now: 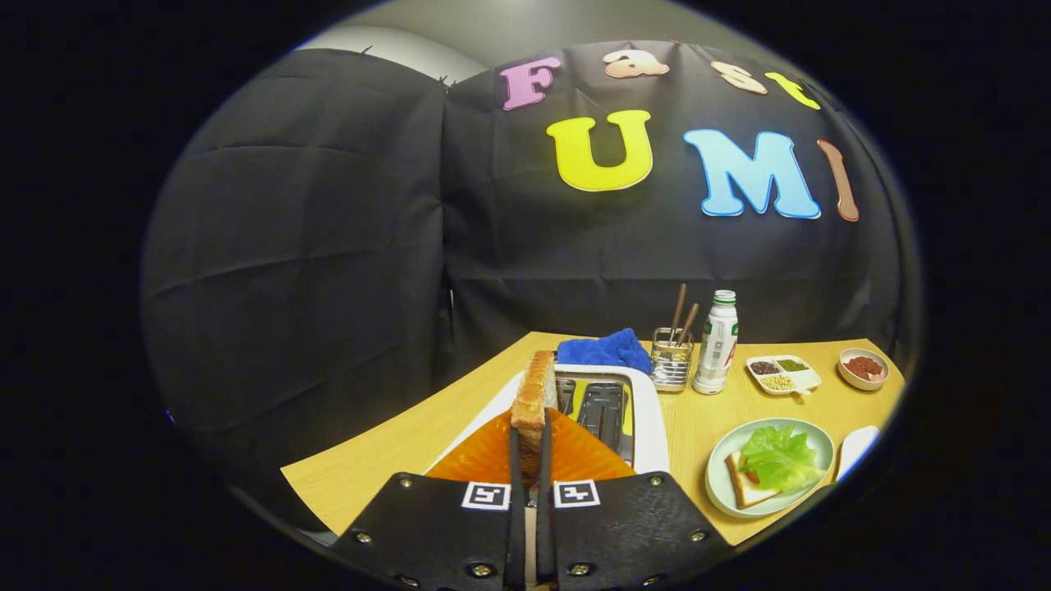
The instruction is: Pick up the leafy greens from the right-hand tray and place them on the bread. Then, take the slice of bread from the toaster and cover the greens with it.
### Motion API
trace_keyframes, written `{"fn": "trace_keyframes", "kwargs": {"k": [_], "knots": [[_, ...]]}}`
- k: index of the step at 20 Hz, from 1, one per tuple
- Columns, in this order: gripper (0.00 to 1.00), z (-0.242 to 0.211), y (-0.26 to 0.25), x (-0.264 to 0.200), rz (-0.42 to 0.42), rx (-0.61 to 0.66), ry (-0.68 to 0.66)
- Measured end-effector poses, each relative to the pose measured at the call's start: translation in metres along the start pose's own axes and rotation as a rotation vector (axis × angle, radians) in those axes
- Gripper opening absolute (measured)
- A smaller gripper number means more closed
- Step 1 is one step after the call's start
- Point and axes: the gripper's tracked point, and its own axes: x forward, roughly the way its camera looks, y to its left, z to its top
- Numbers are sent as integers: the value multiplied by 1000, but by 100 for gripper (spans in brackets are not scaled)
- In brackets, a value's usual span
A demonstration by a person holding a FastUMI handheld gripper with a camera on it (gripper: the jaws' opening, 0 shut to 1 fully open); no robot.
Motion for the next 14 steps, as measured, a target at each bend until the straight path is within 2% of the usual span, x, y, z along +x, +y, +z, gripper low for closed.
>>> {"fn": "trace_keyframes", "kwargs": {"k": [8, 12, 14], "knots": [[5, 34, -4, -15, 35, -1, -43], [5, 56, -8, -36, 69, 3, -74], [5, 69, -20, -48, 56, -5, -112]]}}
